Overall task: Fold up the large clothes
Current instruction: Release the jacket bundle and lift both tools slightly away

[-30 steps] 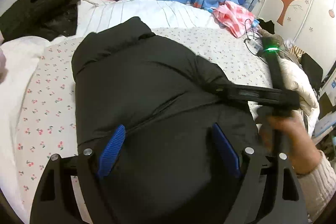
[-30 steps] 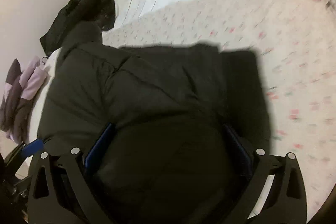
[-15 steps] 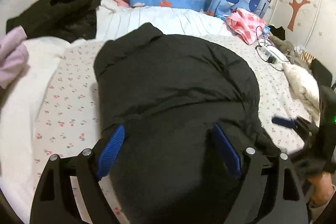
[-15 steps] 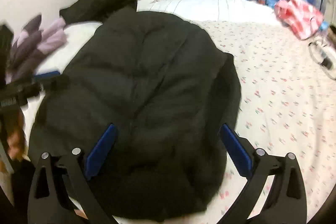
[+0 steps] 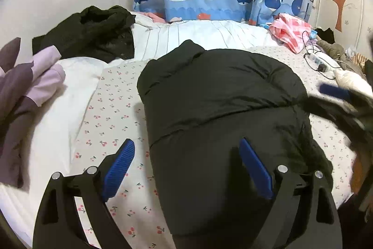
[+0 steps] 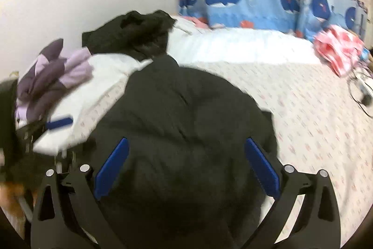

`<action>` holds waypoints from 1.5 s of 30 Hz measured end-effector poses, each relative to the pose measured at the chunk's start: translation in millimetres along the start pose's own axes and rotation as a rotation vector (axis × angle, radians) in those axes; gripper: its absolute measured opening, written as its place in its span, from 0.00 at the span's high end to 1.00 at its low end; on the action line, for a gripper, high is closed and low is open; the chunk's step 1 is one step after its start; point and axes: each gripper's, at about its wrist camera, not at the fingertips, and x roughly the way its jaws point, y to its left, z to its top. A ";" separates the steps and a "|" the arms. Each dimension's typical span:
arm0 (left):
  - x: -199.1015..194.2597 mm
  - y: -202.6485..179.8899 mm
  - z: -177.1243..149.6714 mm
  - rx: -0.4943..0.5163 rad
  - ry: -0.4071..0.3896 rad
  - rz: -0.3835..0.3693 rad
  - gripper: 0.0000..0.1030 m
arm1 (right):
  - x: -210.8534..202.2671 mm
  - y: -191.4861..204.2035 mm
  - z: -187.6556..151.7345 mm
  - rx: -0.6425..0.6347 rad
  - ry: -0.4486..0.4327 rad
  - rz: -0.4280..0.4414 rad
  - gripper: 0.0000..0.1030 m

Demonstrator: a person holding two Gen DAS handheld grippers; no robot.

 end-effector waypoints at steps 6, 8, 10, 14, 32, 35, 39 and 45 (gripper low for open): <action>-1.2 1.2 -0.3 0.008 0.003 0.025 0.15 | 93.4 -16.4 -3.6 0.143 0.196 0.020 0.07; -1.0 4.5 0.1 -0.002 0.008 0.030 0.15 | 81.6 -14.0 -3.5 0.160 0.195 0.017 0.07; -1.2 7.0 -0.1 -0.011 0.013 0.038 0.15 | 61.2 -12.7 0.8 0.147 0.160 0.011 0.07; -4.8 9.2 -0.4 -0.010 0.007 0.071 0.10 | 28.4 3.8 1.4 0.083 0.110 0.004 0.07; -11.6 -4.8 -7.7 -0.016 0.019 0.112 0.07 | -9.9 24.1 -40.8 -0.079 0.215 -0.044 0.07; -11.6 -3.8 -7.8 -0.022 0.018 0.117 0.07 | -15.1 22.7 -38.3 -0.072 0.187 -0.062 0.07; -11.0 -1.5 -7.7 -0.037 0.018 0.130 0.07 | -23.8 14.6 -32.4 -0.033 0.137 -0.090 0.07; -10.0 -4.2 -7.1 -0.031 0.025 0.134 0.07 | -21.4 14.6 -26.2 -0.005 0.123 -0.124 0.07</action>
